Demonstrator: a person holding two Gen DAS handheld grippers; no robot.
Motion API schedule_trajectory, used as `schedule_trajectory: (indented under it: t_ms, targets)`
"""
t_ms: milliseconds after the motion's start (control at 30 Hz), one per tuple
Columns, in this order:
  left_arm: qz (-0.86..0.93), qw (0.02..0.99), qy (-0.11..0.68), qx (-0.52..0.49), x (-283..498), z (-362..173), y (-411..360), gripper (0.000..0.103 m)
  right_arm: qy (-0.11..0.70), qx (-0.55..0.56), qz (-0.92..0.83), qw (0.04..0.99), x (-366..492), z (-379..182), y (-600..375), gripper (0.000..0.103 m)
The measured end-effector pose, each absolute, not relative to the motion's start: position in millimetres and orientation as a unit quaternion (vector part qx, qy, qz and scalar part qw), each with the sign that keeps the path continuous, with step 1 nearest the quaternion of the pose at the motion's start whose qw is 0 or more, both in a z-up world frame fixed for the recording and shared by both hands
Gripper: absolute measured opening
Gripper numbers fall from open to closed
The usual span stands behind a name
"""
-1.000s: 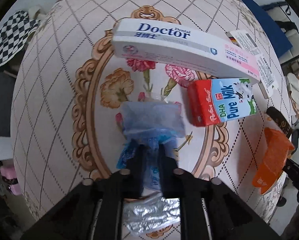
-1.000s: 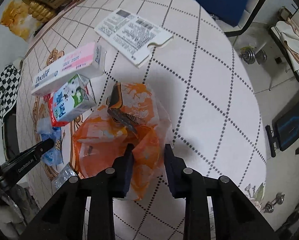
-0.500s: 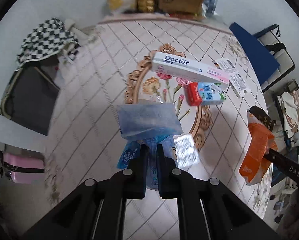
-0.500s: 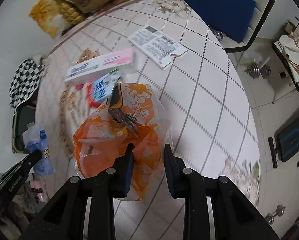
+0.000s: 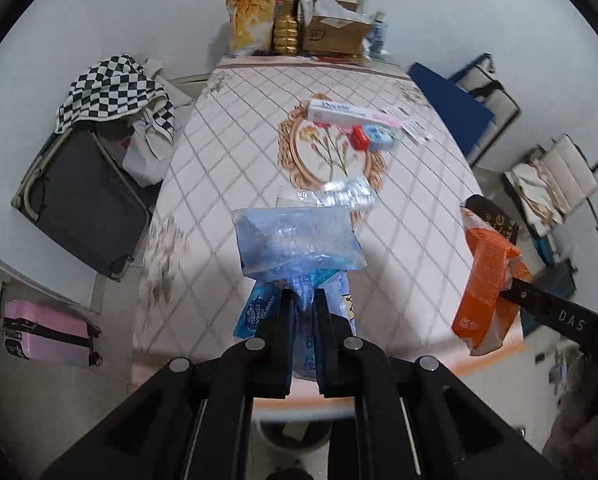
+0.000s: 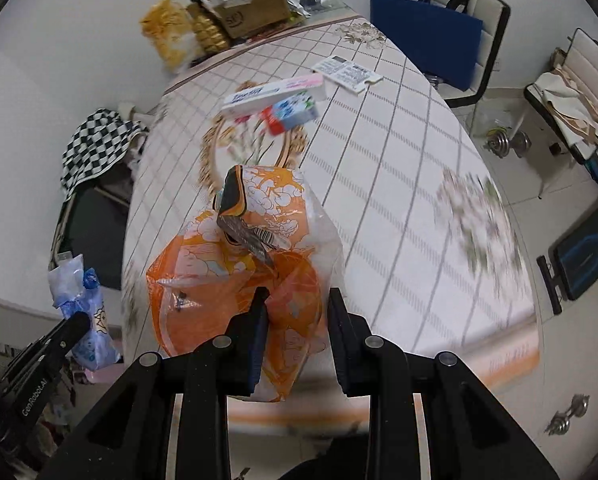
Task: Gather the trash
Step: 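Carry both bags over the white bin and release them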
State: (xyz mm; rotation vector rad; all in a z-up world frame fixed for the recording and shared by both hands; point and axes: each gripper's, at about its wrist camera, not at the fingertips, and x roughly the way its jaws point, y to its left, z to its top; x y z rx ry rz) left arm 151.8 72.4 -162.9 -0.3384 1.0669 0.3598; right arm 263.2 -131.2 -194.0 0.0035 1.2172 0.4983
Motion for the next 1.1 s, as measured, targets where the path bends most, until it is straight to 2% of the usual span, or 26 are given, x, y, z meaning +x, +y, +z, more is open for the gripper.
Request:
schedule_trajectory:
  t_ms: [200,400,733,1100]
  targets:
    - [0.144,0.82,0.531,-0.161,94.2,-177.4,49.6,0.006,0.582,0.004,0.225,0.781,162.7,-199.2,-161.2,0.03]
    - [0.128,0.791,0.573,-0.173,62.3,-231.7,21.0,0.006,0.622,-0.013,0.212,0.753,100.1,-247.1,-186.7,0.03]
    - [0.129,0.716,0.655,-0.204,25.7,-396.2,-13.0,0.006,0.714,-0.04,0.182,0.675,46.6,-422.8,-229.5,0.03]
    - [0.139,0.657,0.705,-0.226,13.3,-579.6,-5.6,0.01,0.757,-0.058,0.163,0.63,27.7,-631.3,-234.2,0.03]
